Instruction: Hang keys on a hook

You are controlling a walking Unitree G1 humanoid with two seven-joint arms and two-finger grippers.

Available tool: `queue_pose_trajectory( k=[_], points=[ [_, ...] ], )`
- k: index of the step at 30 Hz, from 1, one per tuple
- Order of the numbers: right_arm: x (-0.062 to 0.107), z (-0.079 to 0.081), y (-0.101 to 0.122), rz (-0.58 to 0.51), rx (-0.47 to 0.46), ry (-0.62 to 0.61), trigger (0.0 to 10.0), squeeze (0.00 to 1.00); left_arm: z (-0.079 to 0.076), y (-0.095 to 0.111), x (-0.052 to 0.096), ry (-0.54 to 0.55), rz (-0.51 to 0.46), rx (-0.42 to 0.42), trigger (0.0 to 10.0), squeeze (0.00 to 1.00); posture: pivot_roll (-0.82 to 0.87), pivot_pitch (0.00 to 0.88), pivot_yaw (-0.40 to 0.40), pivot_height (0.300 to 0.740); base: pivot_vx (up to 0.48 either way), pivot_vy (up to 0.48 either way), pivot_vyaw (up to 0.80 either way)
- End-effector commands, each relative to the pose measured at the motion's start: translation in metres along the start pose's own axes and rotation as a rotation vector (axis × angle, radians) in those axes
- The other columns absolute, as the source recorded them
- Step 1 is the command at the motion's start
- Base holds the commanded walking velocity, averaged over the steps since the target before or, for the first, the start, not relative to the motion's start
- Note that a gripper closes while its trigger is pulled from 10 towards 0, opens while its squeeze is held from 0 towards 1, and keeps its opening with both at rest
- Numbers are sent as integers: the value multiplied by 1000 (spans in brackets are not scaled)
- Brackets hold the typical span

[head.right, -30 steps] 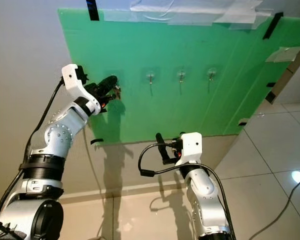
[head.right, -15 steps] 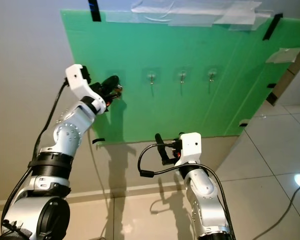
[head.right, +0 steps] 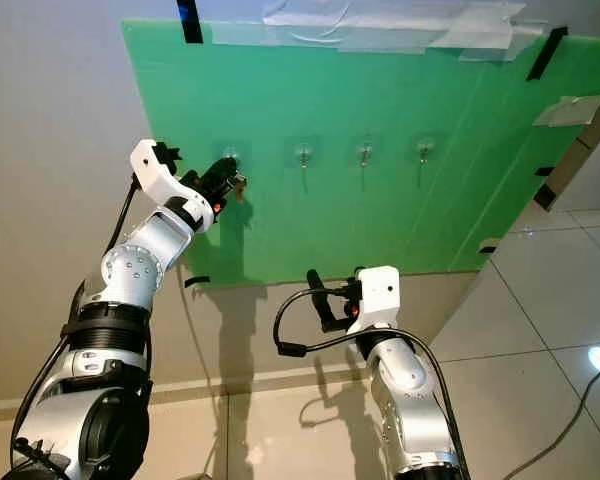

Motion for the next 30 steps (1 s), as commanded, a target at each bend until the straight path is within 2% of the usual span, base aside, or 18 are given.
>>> queue_pose_trajectory(
  k=[1, 2, 3, 4, 5, 6, 8, 9, 10, 13, 25, 27, 29, 30],
  points=[
    [0, 1, 2, -5, -12, 9, 10000, 0, 22, -7, 2, 116, 24, 10, 10000, 0, -61, 0, 17, 740, 0, 0, 0],
    [0, 1, 2, -5, -12, 9, 10000, 0, 22, -7, 2, 116, 24, 10, 10000, 0, -61, 0, 17, 740, 0, 0, 0],
    [0, 1, 2, -4, -11, 11, 10000, 0, 23, -2, 2, 130, 6, -49, 10000, 0, -62, 0, 17, 740, 0, 0, 0],
    [0, 1, 2, -4, -11, 11, 10000, 0, 23, -2, 2, 130, 6, -49, 10000, 0, -62, 0, 17, 740, 0, 0, 0],
    [0, 1, 2, -3, -11, 11, 10000, 0, 22, -2, 2, 123, 5, -83, 10000, 0, -62, 0, 17, 740, 0, 0, 0],
    [0, 2, 2, -2, -11, 12, 10000, 0, 21, -1, 2, 119, -2, -127, 10000, 1000, -63, 0, 16, 740, 0, 0, 0],
    [1, 2, 1, -1, -11, 14, 10000, 0, 22, 3, 2, 132, -27, -192, 10000, 1000, -65, 0, 16, 740, 0, 0, 0],
    [1, 2, 1, -1, -11, 14, 10000, 0, 22, 3, 2, 132, -27, -192, 10000, 1000, -65, 0, 16, 740, 0, 0, 0],
    [1, 2, 1, 0, -10, 14, 10000, 0, 28, 11, 4, 176, -67, -234, 10000, 1000, -66, 0, 16, 740, 0, 0, 0],
    [1, 1, 0, 3, -9, 13, 10000, 0, 32, 21, 6, 218, -114, -257, 10000, 1000, -66, 0, 16, 740, 0, 0, 0],
    [2, 3, -1, 10, -9, 21, 10000, 0, 38, 30, 9, 248, -171, -254, 10000, 1000, -62, 0, 12, 740, 0, 0, 0],
    [2, 3, -1, 11, -9, 23, 10000, 0, 31, 37, 10, 221, -207, -324, 10000, 1000, -61, 0, 11, 740, 0, 0, 0],
    [2, 2, -1, 12, -9, 23, 10000, 0, 21, 45, 12, 204, -258, -436, 10000, 1000, -61, 0, 9, 740, 0, 0, 0],
    [2, 2, -1, 12, -9, 23, 10000, 0, 21, 45, 12, 204, -258, -436, 10000, 1000, -61, 0, 9, 740, 0, 0, 0]
  ],
)
Point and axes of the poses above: a point about 5 cm out from each wrist's last joint towards the gripper, its own x axis pointing back from the gripper into the wrist, its own y axis along the axis of the wrist's last joint, z = x × y, the point moved 4 cm from there along -x, pointing out of the wrist towards the gripper, and after that the axes turned 7 degrees about x, right-handed, at the moved point
